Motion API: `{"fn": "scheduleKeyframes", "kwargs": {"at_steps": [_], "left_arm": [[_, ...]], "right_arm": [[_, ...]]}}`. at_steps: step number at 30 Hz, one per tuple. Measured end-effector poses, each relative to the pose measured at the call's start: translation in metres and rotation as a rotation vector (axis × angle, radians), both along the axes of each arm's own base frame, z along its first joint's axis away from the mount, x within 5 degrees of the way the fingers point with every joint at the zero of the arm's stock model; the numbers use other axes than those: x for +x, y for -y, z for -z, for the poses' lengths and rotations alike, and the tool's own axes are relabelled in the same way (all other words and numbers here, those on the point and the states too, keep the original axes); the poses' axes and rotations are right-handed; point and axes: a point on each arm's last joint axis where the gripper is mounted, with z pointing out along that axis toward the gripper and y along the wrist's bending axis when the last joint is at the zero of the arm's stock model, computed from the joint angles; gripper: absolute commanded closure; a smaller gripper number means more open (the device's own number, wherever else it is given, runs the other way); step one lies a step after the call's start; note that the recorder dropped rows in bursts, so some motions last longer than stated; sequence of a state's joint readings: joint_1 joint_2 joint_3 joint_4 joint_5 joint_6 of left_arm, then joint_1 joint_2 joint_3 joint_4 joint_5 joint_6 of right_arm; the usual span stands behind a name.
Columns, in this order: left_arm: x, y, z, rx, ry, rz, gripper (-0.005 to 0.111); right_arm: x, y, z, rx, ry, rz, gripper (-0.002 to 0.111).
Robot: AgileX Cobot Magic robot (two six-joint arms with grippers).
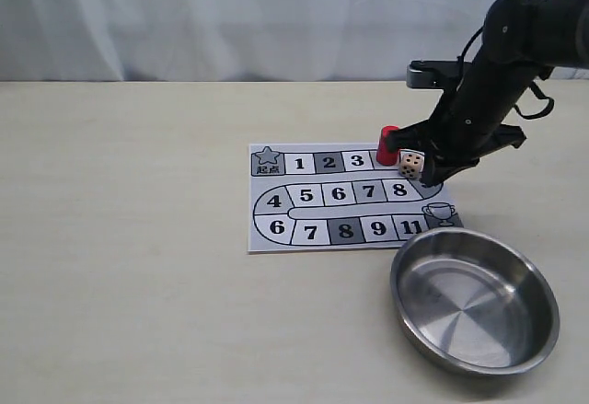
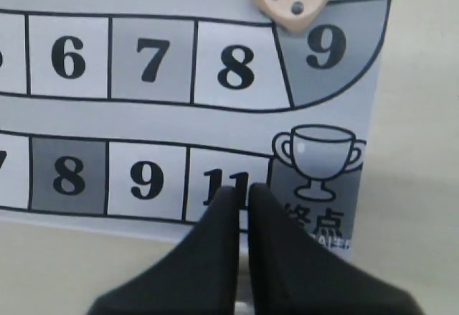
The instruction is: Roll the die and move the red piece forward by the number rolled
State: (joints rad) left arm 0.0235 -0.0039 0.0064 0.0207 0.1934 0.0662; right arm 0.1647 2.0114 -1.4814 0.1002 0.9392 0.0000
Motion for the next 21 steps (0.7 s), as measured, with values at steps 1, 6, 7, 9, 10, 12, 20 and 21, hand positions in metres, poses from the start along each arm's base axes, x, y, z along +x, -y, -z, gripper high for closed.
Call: {"fn": "scheduleKeyframes", "kwargs": {"at_steps": [1, 6, 7, 9, 10, 12, 20, 21], "left_arm": [[0.0, 0.0, 0.0, 0.0, 0.0, 0.0, 0.107], [0.0, 0.0, 0.0, 0.0, 0.0, 0.0, 0.107], [0.0, 0.0, 0.0, 0.0, 0.0, 0.0, 0.107], [0.0, 0.0, 0.0, 0.0, 0.0, 0.0, 0.107], [0.0, 0.0, 0.0, 0.0, 0.0, 0.0, 0.107], [0.0, 0.0, 0.0, 0.0, 0.0, 0.0, 0.107], [0.0, 0.0, 0.0, 0.0, 0.0, 0.0, 0.107], [0.0, 0.0, 0.0, 0.0, 0.0, 0.0, 0.107]], "right_arm": [[-0.003, 0.001, -0.001, -0.004, -0.009, -0.002, 0.104], [-0.021, 0.007, -0.009, -0.002, -0.024, 0.035, 0.104], [-0.026, 0.01, -0.01, -0.001, -0.026, 0.045, 0.104], [-0.034, 0.018, -0.013, -0.002, -0.032, 0.066, 0.104], [-0.038, 0.023, -0.014, -0.003, -0.036, 0.079, 0.104], [-0.046, 0.033, -0.016, -0.011, -0.039, 0.098, 0.104], [-0.08, 0.059, -0.032, -0.111, -0.012, 0.089, 0.104], [-0.084, 0.059, -0.035, -0.114, -0.006, 0.087, 0.104]]}}
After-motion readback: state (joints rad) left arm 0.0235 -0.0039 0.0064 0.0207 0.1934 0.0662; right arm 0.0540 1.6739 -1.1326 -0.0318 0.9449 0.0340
